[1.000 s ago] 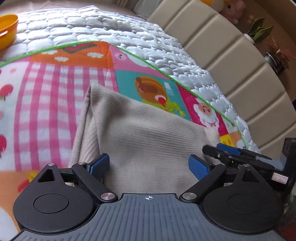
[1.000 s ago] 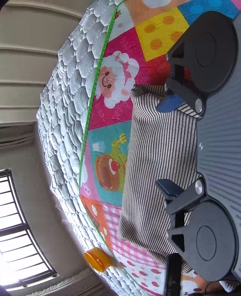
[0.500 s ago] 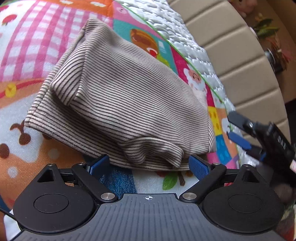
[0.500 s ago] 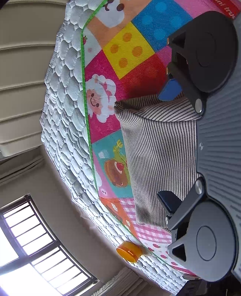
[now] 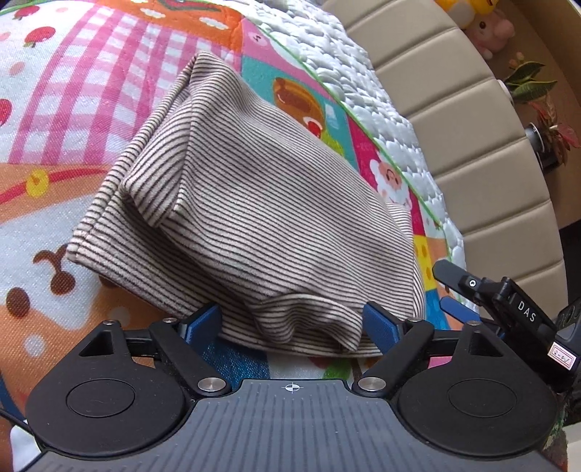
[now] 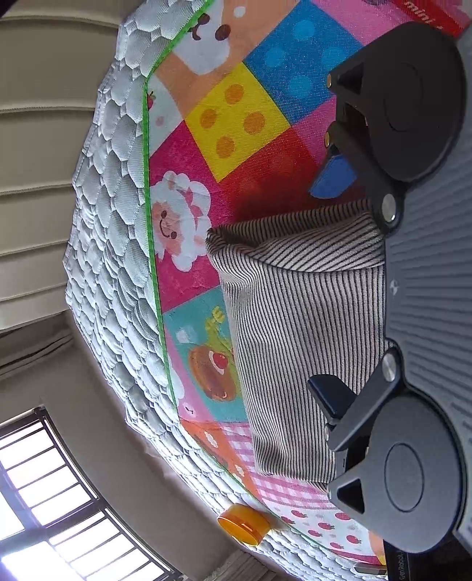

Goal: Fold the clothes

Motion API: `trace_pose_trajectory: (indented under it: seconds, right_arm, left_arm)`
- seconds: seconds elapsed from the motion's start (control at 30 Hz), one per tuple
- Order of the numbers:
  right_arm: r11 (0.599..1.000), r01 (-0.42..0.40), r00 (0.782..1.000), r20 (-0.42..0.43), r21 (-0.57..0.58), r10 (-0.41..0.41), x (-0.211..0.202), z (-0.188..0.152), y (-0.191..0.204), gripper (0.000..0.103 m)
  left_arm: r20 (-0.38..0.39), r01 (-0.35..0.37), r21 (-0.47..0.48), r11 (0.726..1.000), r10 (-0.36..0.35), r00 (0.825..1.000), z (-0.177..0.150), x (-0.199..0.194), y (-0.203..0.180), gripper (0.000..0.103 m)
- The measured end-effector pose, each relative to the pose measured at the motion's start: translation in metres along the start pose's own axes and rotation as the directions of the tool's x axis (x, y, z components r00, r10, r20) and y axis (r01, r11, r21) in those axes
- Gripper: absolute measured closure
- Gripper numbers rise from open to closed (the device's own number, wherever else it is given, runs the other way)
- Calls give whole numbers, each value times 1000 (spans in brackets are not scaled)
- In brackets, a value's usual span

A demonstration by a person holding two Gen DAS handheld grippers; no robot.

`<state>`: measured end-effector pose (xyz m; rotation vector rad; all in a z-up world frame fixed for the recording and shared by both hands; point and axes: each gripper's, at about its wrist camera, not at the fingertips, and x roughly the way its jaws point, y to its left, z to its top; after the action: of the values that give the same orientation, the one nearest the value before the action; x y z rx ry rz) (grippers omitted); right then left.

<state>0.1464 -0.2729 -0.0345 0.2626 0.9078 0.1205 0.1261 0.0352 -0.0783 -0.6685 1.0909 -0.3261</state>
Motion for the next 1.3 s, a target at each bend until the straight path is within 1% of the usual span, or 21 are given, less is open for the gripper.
trace_pose_trajectory:
  seconds: [0.03,0.1,0.2,0.3,0.37,0.43,0.5,0.6,0.7,0.77,0.8,0.9,0.97,1.07,1.17,1.3]
  right_arm:
    - [1000,4,1000,-2,-10,-4,1,-1,1,0]
    - [999,14,1000,-4,-29,-14,3,0,4,0]
    - [998,25,1000,1,-58,-25,5,2,7,0]
    - [991,56,998,39,-118,-52,6,12,10,0]
    - [974,108,991,96,-200,-91,6,20,12,0]
    - [945,169,979,155,-279,-129,8,28,13,0]
    - [918,220,968,192,-329,-163,15,37,10,0]
    - [904,239,966,182,-354,-184,34,52,-2,0]
    - [886,250,967,155,-390,-205,60,61,-13,0]
    - [869,249,968,128,-428,-215,77,63,-19,0]
    - [867,239,971,113,-437,-210,84,63,-21,0]
    - [889,180,983,62,-421,-170,91,63,-28,0]
    - [908,135,990,13,-396,-142,92,60,-31,0]
    - [909,94,992,-36,-405,-119,83,47,-27,0]
    - [880,54,993,-68,-472,-97,65,26,-9,0]
    - [823,1,996,-73,-568,-51,41,-4,18,0]
  left_arm:
    - [2,-4,1,1000,4,1000,1,0,0,20]
    - [6,-10,-2,1000,10,1000,4,1,1,28]
    - [1,-14,-23,1000,14,1000,8,2,5,35]
    - [-7,-23,-30,999,23,1000,11,4,7,39]
    - [-14,-31,-17,999,30,999,14,6,6,40]
    - [-17,-37,-1,999,37,999,19,8,4,41]
    - [-18,-47,15,999,48,999,25,11,3,44]
    - [-23,-63,39,997,64,998,35,18,3,50]
    - [-31,-61,62,996,63,998,47,24,2,50]
    - [-30,-63,93,994,66,997,57,30,-1,50]
    - [-26,-66,111,992,70,997,64,32,-2,51]
    - [-3,-86,181,980,88,996,86,43,-7,51]
    - [23,-116,234,965,114,993,102,52,-12,51]
    - [70,-155,255,955,142,987,126,66,-18,51]
    - [108,-195,246,949,173,979,142,76,-22,49]
    - [128,-245,268,932,217,968,142,76,-29,45]
